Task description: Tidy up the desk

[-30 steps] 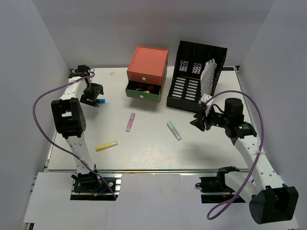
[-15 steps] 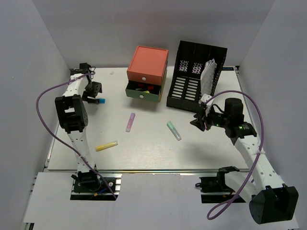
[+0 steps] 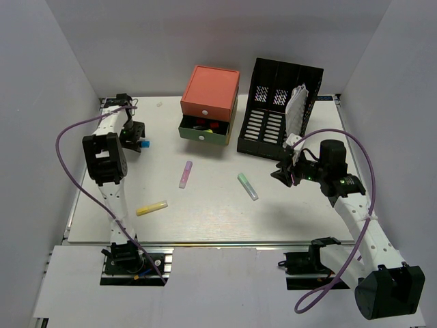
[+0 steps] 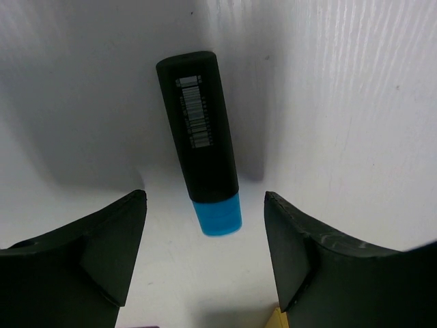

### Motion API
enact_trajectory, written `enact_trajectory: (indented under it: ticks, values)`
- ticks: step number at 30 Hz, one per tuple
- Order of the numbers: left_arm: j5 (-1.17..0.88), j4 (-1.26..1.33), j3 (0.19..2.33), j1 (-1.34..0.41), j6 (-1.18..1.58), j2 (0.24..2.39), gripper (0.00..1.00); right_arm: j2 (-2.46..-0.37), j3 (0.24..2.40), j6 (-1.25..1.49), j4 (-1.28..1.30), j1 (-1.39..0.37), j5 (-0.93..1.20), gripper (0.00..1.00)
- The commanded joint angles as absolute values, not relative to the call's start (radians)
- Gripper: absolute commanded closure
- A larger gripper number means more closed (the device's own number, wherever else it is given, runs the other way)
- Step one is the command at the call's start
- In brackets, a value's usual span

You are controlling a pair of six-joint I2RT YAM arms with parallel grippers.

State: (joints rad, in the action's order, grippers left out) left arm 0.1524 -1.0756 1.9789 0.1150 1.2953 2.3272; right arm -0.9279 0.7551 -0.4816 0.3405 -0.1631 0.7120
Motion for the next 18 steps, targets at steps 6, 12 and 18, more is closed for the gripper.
enact_trajectory:
  ticks: [6,12,18]
  values:
    - [0.184,-1.14,2.057,0.12,1.331,2.367,0.22,-0.916,0.746,-0.491,0.313,-0.16,0.709,0.53]
    - [0.193,-1.189,2.049,0.12,1.327,2.384,0.24,-0.908,0.747,-0.489,0.311,-0.161,0.706,0.53]
    - [0.183,-1.213,1.949,0.14,1.275,2.369,0.41,-0.904,0.744,-0.489,0.311,-0.16,0.71,0.53]
